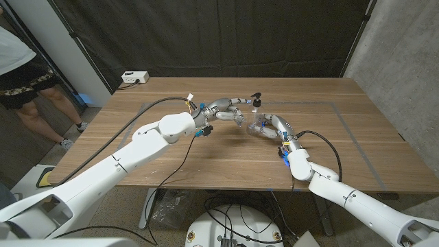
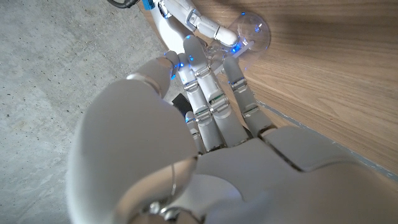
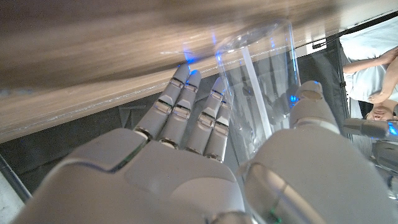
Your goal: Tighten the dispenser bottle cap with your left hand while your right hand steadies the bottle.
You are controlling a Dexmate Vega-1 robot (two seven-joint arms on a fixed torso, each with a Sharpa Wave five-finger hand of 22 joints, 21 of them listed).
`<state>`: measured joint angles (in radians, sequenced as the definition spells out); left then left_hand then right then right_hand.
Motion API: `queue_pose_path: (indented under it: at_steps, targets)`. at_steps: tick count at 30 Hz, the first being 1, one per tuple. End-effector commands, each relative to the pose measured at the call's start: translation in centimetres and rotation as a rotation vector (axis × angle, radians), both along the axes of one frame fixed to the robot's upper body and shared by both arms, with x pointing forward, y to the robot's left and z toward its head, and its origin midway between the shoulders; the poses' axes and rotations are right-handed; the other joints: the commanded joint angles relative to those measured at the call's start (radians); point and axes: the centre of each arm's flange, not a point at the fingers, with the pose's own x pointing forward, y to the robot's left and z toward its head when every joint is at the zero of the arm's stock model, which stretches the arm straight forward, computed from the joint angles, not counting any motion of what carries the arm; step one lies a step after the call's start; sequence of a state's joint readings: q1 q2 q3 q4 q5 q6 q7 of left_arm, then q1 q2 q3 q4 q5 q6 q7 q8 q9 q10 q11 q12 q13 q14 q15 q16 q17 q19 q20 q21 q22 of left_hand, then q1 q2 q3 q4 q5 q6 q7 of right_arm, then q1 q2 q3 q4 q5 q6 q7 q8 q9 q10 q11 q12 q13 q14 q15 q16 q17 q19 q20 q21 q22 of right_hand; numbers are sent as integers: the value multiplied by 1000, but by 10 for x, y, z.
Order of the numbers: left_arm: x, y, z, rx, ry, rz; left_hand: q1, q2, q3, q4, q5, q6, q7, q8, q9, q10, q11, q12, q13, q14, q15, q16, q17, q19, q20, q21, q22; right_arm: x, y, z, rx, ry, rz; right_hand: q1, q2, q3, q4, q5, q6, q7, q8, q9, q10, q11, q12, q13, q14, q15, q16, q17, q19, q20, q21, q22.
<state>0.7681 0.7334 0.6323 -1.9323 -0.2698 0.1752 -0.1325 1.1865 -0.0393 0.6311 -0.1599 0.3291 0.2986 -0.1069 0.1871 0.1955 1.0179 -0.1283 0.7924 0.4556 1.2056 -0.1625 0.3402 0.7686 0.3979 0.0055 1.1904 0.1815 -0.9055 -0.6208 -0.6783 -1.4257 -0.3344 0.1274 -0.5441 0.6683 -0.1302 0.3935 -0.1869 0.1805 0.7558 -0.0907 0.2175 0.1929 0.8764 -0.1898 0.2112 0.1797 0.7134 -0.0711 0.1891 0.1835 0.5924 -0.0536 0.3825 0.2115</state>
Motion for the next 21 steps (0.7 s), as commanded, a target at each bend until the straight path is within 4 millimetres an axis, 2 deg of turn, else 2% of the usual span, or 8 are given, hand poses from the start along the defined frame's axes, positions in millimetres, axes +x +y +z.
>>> queue_pose_path:
  at_steps: [1, 21]
  targets:
    - [8, -3, 1, 15, 11, -20, 2, 4, 4, 2, 4, 6, -1, 6, 3, 7, -7, 8, 14, 7, -1, -2, 7, 0, -2, 9, 1, -1, 1, 2, 0, -5, 4, 291, 297, 65, 54, 4, 168, -134, 3, 4, 31, -24, 8, 4, 9, -66, 3, 6, 2, -51, 10, 4]
    - [19, -11, 9, 49, -14, -62, 1, 2, 10, 2, 3, 7, -4, 5, 3, 5, -7, 12, 17, 7, -2, -4, 10, -3, -4, 14, 0, -6, -3, -4, 17, -2, -18, 291, 297, 68, 54, 4, 172, -134, 3, 4, 33, -24, 6, 4, 10, -67, 2, 7, 1, -51, 13, 4]
